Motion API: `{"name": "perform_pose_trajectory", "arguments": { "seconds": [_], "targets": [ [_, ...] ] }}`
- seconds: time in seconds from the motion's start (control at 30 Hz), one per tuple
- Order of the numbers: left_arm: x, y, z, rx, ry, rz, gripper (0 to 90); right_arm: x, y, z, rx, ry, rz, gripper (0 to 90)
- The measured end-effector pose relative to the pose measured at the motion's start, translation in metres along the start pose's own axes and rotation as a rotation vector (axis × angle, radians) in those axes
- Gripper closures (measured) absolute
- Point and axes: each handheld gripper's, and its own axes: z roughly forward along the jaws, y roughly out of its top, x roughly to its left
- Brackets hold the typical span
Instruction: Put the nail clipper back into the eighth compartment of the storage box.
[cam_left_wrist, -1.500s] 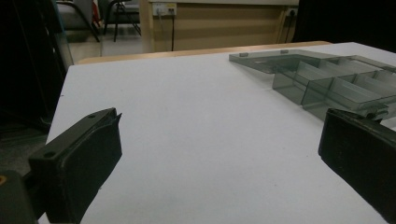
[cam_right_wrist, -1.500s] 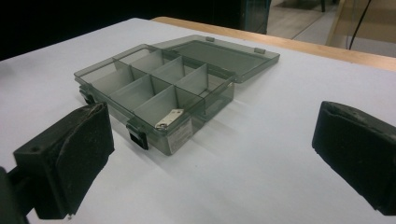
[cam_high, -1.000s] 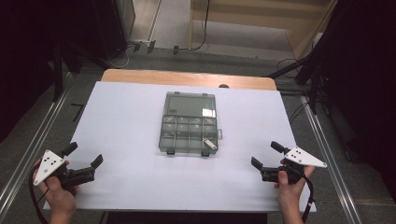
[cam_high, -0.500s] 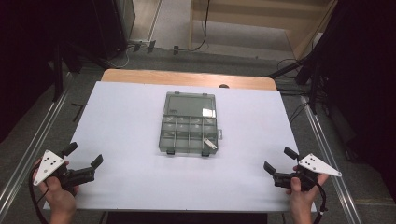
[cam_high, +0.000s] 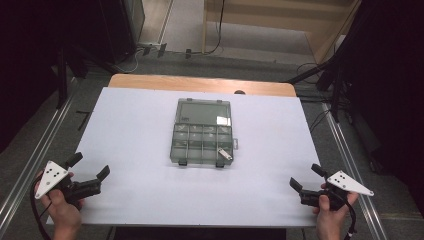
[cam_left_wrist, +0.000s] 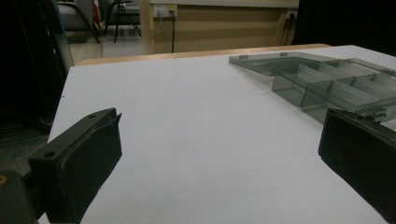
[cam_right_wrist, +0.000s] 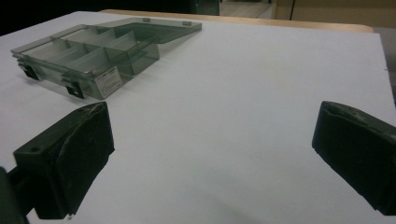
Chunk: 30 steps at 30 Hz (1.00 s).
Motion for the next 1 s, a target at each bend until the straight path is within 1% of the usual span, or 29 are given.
{"name": "perform_pose_trajectory", "arguments": {
  "seconds": [0.13, 0.23, 0.33, 0.57, 0.73, 0.93, 1.0],
  "targets": [
    [0.000, 0.000, -0.001, -0.001, 0.001, -0.001, 0.0, -0.005, -0.004, -0.001, 0.004, -0.016, 0.004, 0.0],
    [0.000, 0.000, -0.001, -0.002, 0.000, -0.005, 0.0, -0.010, -0.008, -0.001, -0.003, -0.016, 0.030, 0.0],
    [0.000, 0.000, -0.001, -0.002, -0.001, -0.003, 0.0, -0.012, -0.010, -0.001, -0.016, -0.017, 0.046, 0.0],
    [0.000, 0.000, -0.001, -0.004, -0.002, -0.006, 0.0, -0.010, -0.011, 0.001, -0.019, -0.017, 0.035, 0.0],
    [0.001, 0.000, 0.000, -0.001, -0.002, -0.006, 0.0, -0.011, -0.011, 0.001, -0.023, -0.022, 0.048, 0.0],
    [0.001, 0.000, 0.001, -0.002, -0.001, -0.009, 0.0, -0.012, -0.011, 0.001, -0.026, -0.023, 0.050, 0.0],
    [0.001, 0.000, 0.001, -0.002, -0.001, -0.009, 0.0, -0.012, -0.011, 0.002, -0.019, -0.022, 0.058, 0.0]
  ]
}}
